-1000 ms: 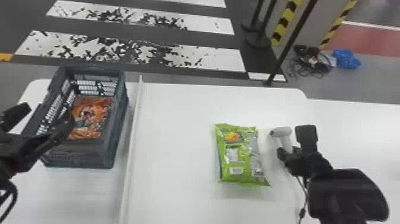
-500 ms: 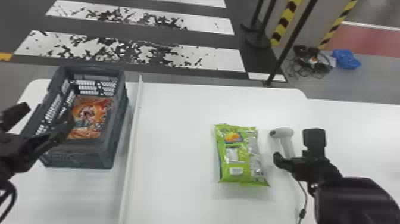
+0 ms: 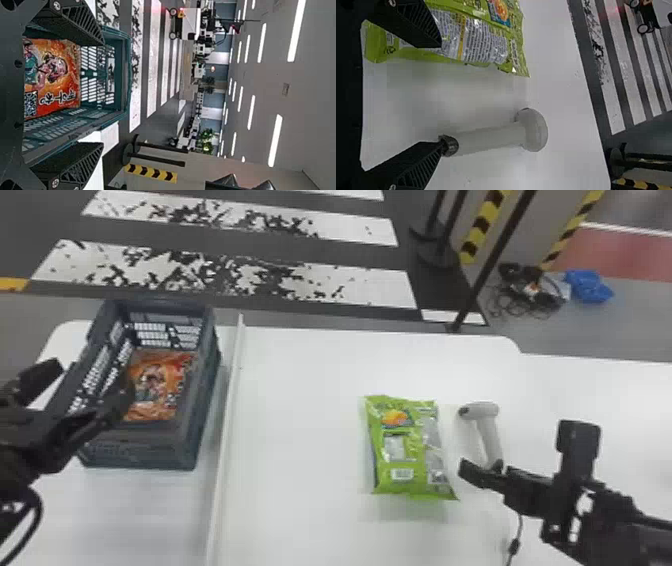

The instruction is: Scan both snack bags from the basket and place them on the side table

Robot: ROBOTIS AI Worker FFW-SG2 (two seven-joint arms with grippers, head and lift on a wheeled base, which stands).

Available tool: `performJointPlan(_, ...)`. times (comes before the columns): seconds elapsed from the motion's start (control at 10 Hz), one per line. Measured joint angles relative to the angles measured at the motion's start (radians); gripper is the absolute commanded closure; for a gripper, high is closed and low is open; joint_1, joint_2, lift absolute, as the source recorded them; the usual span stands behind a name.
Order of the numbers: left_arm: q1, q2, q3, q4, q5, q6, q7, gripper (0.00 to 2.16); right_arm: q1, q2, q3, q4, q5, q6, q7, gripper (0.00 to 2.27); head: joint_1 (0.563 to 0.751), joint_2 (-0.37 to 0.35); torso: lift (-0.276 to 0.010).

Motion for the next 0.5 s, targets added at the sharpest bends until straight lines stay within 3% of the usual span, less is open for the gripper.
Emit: performJointPlan(0.5, 0.002, 0.0, 0.003, 0.005, 0.0, -0.002, -0.001, 0.1, -0.045, 0.001, 0.019, 0.04, -0.057, 0.116, 0.108, 0.06, 0.695, -0.043, -0.075)
